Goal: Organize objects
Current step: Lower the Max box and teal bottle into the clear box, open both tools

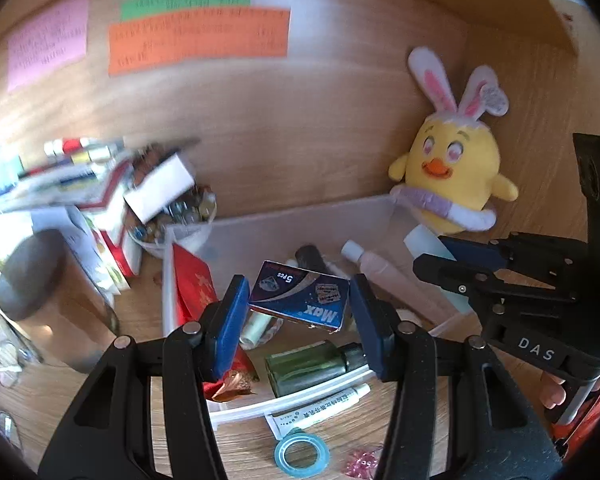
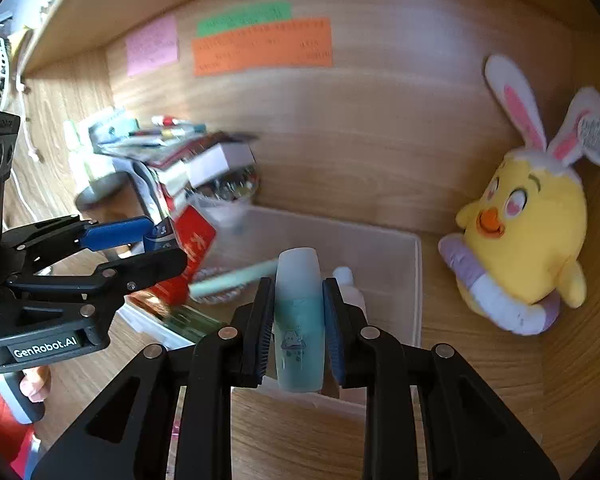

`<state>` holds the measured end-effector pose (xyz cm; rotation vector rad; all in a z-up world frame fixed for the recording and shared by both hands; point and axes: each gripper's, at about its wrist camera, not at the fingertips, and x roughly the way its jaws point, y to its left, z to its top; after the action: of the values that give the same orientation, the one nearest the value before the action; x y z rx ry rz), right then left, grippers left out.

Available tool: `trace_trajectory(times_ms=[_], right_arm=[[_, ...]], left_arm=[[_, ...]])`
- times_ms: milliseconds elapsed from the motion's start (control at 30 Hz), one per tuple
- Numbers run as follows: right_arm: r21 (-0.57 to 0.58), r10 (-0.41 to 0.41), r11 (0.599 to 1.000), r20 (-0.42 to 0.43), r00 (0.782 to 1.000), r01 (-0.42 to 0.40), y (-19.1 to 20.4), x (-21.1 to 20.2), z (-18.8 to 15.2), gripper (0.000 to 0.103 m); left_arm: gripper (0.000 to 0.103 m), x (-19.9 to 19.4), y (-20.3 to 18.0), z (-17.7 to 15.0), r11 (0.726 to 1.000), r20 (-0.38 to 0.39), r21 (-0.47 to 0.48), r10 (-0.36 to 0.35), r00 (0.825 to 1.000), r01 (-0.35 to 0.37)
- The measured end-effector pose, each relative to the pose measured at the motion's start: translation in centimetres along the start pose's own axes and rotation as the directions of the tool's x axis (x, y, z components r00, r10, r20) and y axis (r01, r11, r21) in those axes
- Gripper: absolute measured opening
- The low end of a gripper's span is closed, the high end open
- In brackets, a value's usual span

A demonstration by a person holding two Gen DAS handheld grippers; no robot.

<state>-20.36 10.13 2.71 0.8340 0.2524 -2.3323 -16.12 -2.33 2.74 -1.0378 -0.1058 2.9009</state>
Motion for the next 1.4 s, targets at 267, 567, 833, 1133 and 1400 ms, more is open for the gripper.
trace_trajectory(times_ms=[267,567,833,1133,1400], right_arm=[[0.024,0.001,1.0,-0.062,0.998,0.0,-1.3,2.8,-1.0,0.022],[-0.004,-0.004,1.0,-0.118,0.993,0.003,-0.8,4.6,-1.7,0.022],[0.017,0.005,1.0,-0.125,0.992,-0.003,-1.0,4.4,-1.6,0.045],[0.011,0.019,1.0,-0.081,0.997,-0.018,-0.4,1.5,-1.3,0.056],[-0.032,0.025,0.999,-0.033,0.999,-0.026,1.5,-1.8,-2.1,0.068]], left_arm=[[0.051,2.6,0.6,-1.0,1.0,-0.065,-0.002,-0.004,0.998,0.004],[0.051,3.4,0.2,-1.5,1.0,-0.097,0.028,-0.011,0.995,0.014],[0.068,2.0,0.0,-1.0,1.0,-0.061,0.03,-0.002,0.998,0.004],[0.085,-1.8,-0.8,-1.3,0.997,0.023,0.078,0.028,0.999,-0.03],[0.094,-4.7,-0.9,-2.8,0.996,0.047,0.086,0.023,0.999,-0.027]])
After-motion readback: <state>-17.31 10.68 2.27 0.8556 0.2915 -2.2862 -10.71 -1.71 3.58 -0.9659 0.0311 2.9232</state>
